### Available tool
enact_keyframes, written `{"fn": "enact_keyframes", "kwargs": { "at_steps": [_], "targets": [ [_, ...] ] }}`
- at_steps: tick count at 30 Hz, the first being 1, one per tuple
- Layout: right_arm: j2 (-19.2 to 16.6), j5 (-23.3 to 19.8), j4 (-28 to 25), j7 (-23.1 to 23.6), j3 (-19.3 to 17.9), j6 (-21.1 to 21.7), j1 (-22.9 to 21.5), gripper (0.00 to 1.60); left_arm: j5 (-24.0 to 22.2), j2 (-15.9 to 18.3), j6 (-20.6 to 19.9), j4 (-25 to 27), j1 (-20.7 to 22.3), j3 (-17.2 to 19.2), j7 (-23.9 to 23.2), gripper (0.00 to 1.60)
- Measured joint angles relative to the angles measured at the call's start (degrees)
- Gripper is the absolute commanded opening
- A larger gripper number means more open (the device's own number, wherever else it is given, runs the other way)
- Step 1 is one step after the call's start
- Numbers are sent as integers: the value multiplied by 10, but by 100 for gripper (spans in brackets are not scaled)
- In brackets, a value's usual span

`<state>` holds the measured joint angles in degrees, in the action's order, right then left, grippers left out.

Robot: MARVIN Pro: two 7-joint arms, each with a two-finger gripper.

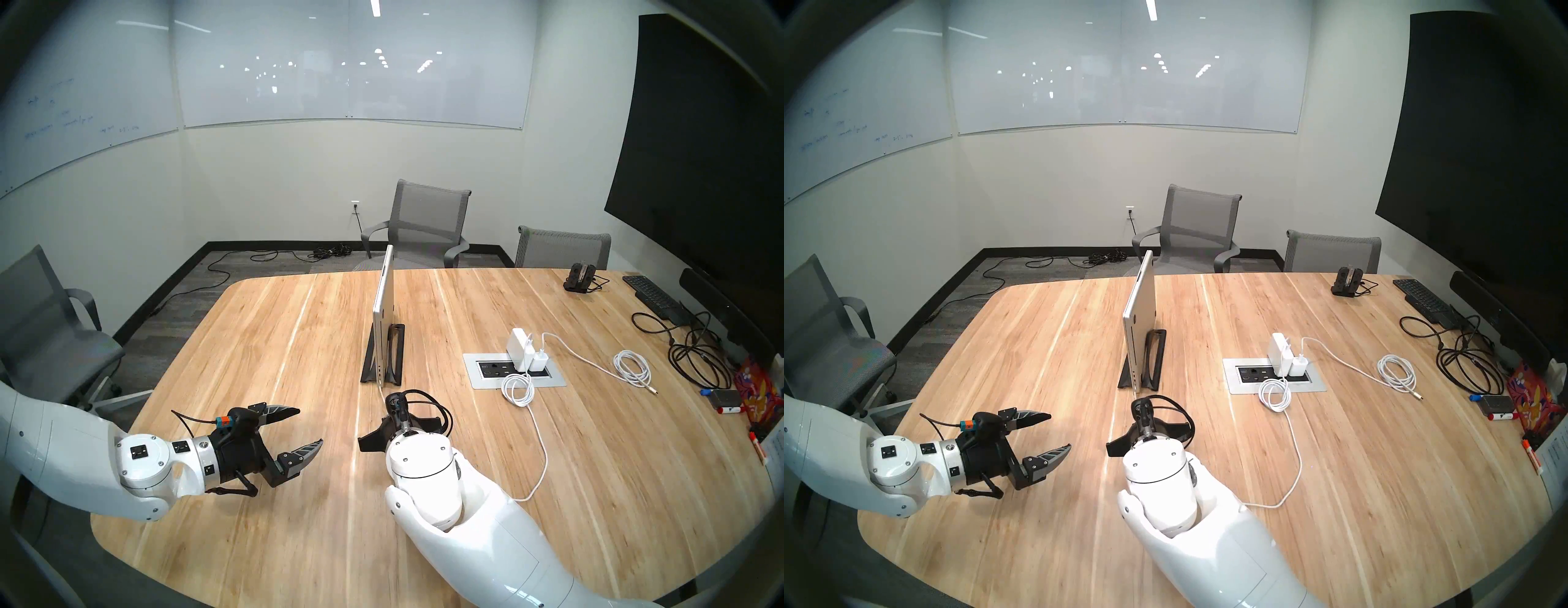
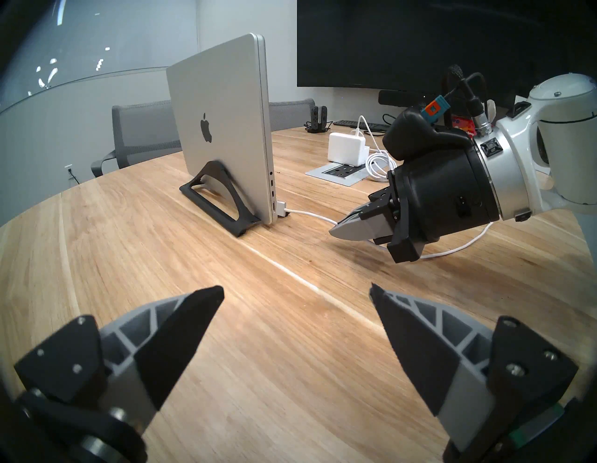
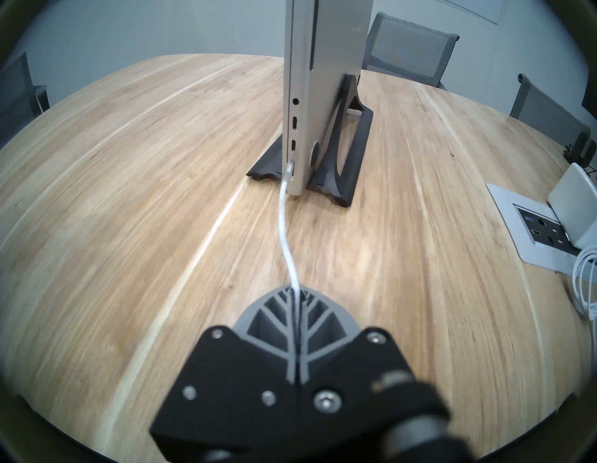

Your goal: Plug the charging cable into the port of a MacBook

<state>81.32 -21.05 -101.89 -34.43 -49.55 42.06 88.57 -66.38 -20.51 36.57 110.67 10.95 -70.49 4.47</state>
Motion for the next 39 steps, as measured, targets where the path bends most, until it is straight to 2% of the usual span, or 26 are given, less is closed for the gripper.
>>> {"fn": "enact_keyframes", "kwargs": {
  "at_steps": [39],
  "targets": [
    [-5, 49, 34, -6, 37, -2, -25, 0, 0, 0, 0, 0, 0, 0, 0, 160]
  ]
}}
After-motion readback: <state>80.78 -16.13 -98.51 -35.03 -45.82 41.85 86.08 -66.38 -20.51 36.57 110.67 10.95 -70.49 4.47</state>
